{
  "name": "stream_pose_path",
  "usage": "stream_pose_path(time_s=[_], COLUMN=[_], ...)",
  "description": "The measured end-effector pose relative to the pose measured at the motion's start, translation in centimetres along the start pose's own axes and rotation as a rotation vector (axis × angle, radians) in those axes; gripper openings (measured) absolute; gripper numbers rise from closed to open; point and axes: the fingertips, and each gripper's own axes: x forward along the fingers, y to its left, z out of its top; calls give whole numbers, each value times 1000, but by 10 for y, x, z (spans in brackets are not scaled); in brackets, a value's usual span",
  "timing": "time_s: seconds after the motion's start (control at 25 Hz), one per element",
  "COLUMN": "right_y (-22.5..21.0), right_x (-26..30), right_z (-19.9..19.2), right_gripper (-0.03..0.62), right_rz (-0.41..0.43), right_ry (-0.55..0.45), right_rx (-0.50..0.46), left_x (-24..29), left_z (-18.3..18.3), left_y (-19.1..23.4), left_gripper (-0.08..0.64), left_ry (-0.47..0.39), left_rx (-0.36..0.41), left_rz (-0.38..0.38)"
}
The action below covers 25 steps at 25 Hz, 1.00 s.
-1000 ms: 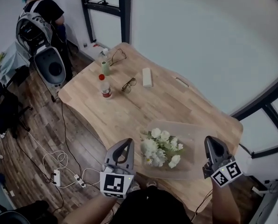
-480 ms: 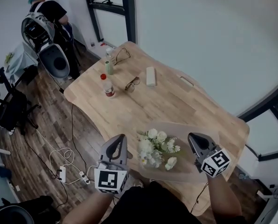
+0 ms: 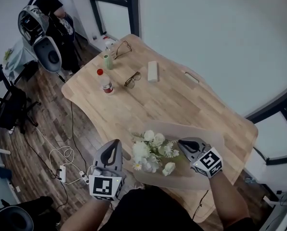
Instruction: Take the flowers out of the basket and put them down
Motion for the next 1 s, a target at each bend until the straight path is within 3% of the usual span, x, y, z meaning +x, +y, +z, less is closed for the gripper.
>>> stream_pose_path(time_s=[0.2,0.48,0.52,0.68,1.0], right_y=[14,43,47,55,71], right_x=[15,21,21,26,48], right_z=[-26,-15,-16,-16,-4], right_gripper=[21,25,39,224,275], right_rz=[101,242,262,314,325], right_ry=[71,2,0,-9,-61], right_rx=[1,-59,-64,-88,-148], left_x=[-3,-6,-6,-6,-3], left_z=[-4,7,6,1,-4], left_y=[1,14,15,21,22], left_gripper=[5,5,5,5,5], left_ry=[20,7,10,23,43], left_rx=[-10,2,3,17,5], left_rz=[8,29,32,43,53])
